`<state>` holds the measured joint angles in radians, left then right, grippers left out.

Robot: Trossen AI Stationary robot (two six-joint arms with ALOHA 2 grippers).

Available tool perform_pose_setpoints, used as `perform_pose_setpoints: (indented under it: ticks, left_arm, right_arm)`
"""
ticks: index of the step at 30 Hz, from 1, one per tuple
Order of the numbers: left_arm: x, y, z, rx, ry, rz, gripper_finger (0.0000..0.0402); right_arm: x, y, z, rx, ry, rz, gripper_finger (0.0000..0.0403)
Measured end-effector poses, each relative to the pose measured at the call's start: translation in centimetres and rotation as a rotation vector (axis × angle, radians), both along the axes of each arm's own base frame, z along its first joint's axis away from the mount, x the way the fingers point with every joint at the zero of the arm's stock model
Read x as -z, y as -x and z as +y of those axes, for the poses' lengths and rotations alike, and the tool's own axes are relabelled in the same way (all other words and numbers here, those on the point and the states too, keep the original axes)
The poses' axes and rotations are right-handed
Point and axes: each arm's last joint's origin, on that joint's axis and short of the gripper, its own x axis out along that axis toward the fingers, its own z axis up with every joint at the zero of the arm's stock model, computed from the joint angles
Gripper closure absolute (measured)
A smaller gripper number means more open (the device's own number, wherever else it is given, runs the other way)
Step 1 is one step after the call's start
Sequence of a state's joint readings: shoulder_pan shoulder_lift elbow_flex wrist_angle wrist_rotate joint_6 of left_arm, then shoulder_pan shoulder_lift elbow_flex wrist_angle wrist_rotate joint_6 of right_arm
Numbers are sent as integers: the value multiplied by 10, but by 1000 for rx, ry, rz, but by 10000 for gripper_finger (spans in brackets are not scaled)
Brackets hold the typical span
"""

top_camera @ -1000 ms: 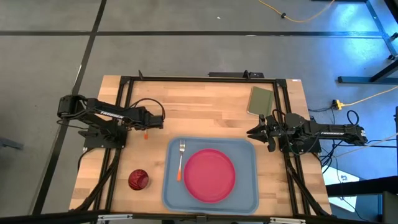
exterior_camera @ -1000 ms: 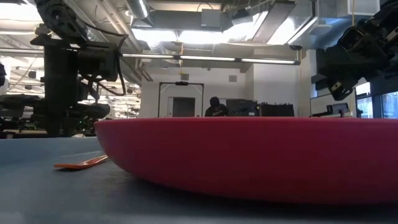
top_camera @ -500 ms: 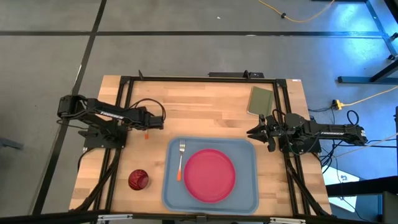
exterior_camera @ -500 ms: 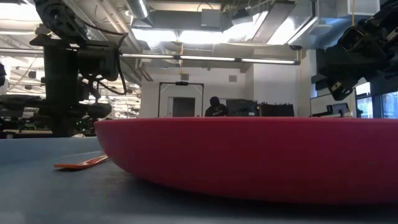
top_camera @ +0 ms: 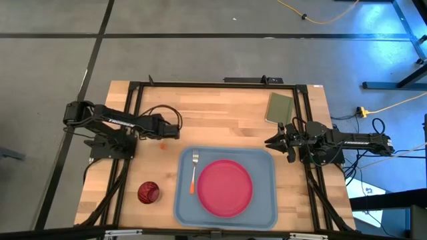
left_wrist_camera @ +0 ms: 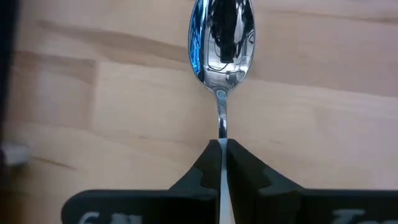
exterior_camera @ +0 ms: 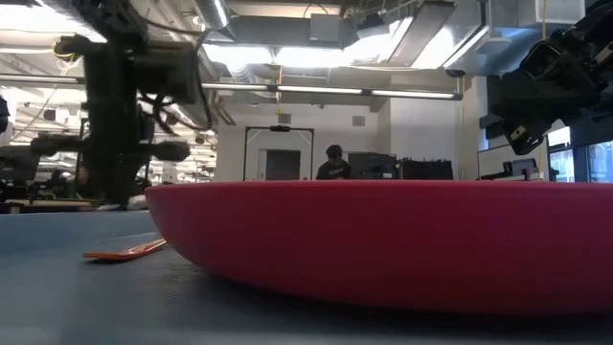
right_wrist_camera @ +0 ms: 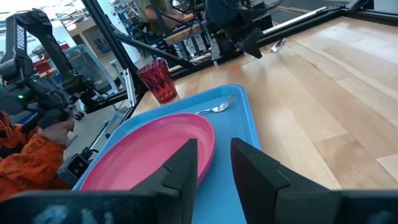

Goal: Pick and place plate/cup/fork/spoon on tray
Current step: Put the orange spoon on the blue tray to the left of the orange fork

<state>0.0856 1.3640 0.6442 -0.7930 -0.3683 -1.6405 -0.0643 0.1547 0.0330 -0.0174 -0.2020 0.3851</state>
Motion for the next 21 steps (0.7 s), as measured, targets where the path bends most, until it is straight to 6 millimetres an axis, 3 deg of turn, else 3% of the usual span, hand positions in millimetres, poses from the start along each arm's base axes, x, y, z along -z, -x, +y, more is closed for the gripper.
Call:
perform_pose_setpoints:
  ticks: [11, 21]
  left_arm:
    - [-40, -29, -24, 116, 10, -126, 400]
    - [-41, -42, -60, 145, 36, -280, 400]
  right_arm:
    - [0, 0, 0, 0, 0, 0, 302]
    - [0, 0, 0, 0, 0, 0, 302]
